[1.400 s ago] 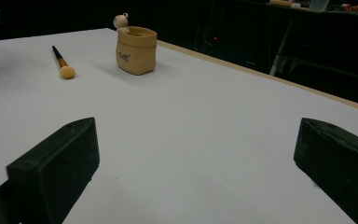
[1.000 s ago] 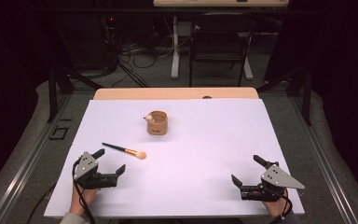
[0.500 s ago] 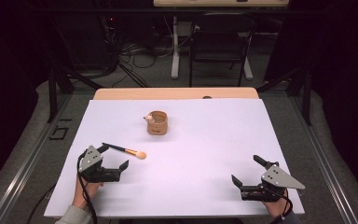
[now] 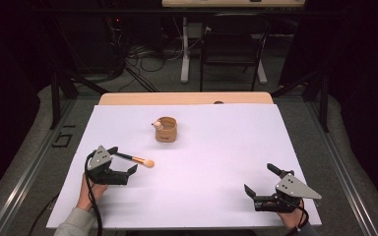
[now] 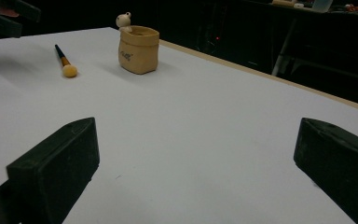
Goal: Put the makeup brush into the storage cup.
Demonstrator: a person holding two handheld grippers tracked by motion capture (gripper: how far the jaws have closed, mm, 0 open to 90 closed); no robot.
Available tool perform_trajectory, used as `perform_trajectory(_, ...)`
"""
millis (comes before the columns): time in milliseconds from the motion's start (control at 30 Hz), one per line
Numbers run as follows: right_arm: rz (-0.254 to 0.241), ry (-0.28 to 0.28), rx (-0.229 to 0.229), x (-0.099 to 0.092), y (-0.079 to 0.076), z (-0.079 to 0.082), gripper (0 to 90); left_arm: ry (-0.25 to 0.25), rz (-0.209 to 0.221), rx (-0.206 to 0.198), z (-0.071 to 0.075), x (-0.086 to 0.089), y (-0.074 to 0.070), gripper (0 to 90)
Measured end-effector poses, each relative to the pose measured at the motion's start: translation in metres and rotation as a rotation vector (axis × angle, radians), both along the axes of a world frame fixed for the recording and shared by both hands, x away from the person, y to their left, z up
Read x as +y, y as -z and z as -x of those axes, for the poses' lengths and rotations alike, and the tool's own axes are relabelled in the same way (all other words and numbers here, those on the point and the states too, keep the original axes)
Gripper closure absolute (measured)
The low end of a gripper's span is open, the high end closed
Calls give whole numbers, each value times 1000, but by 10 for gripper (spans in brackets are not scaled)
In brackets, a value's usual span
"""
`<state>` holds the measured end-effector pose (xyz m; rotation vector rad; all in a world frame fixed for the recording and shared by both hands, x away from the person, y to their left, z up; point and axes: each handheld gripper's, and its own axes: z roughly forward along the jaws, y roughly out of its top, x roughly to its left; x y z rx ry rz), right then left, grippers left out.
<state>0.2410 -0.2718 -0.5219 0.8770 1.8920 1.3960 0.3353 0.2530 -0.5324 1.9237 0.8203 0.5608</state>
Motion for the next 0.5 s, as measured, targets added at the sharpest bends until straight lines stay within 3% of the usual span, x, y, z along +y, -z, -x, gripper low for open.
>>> perform_trajectory(300,-10,0,-1,0,1,-1,0,26,-39,27,-13,0,0,14)
perform_trajectory(500,1,-3,11,0,1,-1,0,66,-63,75,-26,-1,-2,14)
